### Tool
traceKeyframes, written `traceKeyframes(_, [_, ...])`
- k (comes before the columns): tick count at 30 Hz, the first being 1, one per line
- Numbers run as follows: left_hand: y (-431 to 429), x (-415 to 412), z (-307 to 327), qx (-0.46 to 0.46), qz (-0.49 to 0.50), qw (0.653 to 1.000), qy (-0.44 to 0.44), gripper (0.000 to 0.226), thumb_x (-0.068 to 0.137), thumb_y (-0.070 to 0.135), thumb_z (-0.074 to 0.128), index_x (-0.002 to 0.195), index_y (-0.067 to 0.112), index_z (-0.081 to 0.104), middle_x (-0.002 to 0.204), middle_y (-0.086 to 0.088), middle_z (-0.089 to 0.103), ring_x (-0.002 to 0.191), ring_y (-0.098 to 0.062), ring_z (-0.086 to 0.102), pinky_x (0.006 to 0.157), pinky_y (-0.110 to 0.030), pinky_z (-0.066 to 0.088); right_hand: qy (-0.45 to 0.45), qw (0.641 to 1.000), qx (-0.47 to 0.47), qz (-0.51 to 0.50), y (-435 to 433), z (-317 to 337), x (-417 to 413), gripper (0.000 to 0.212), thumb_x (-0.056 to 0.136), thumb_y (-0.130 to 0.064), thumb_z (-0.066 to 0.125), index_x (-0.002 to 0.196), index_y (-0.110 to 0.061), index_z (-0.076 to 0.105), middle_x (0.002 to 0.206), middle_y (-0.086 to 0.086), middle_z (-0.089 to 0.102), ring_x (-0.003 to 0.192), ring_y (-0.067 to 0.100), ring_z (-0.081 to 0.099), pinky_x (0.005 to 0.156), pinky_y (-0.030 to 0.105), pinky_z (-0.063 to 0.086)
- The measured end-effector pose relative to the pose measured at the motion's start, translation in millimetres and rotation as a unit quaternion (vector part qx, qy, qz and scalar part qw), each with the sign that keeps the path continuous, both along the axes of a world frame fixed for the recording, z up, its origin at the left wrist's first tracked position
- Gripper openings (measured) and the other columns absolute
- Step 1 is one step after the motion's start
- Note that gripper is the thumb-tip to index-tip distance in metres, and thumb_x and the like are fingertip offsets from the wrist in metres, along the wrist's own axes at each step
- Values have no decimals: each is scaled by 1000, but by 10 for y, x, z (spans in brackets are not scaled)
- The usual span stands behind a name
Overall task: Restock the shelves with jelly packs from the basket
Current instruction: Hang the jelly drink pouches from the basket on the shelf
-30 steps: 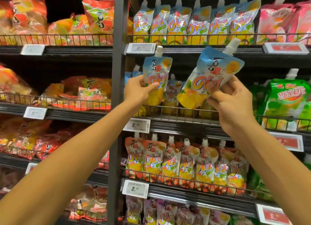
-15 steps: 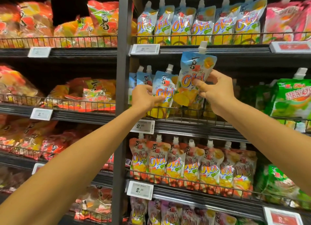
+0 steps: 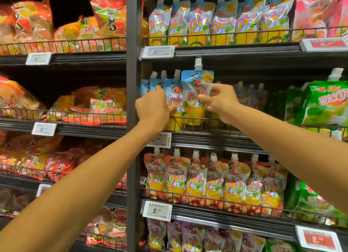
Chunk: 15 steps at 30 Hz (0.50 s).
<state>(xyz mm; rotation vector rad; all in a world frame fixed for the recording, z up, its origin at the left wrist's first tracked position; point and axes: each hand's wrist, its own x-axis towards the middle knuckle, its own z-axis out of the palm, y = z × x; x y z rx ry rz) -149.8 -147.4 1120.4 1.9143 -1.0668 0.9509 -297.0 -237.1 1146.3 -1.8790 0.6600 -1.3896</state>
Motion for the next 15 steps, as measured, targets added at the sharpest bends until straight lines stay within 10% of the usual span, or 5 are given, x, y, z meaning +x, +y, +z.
traceKeyframes(5, [104, 47, -35, -4, -6, 1000, 15, 48, 85, 53, 66, 116, 17, 60, 103, -1, 71, 98, -25, 65, 68, -32, 33, 73, 996, 31, -36, -98, -77, 103, 13, 89, -13, 69, 93, -5, 59, 106, 16, 67, 100, 29, 68, 86, 46, 58])
traceKeyframes(15, [274, -334, -483, -40, -156, 984, 79, 5, 85, 38, 62, 84, 34, 65, 70, 16, 63, 77, -4, 59, 68, -28, 39, 148, 989, 5, -32, -169, -110, 59, 34, 94, -24, 64, 115, 1, 59, 115, 15, 67, 105, 25, 66, 89, 44, 57])
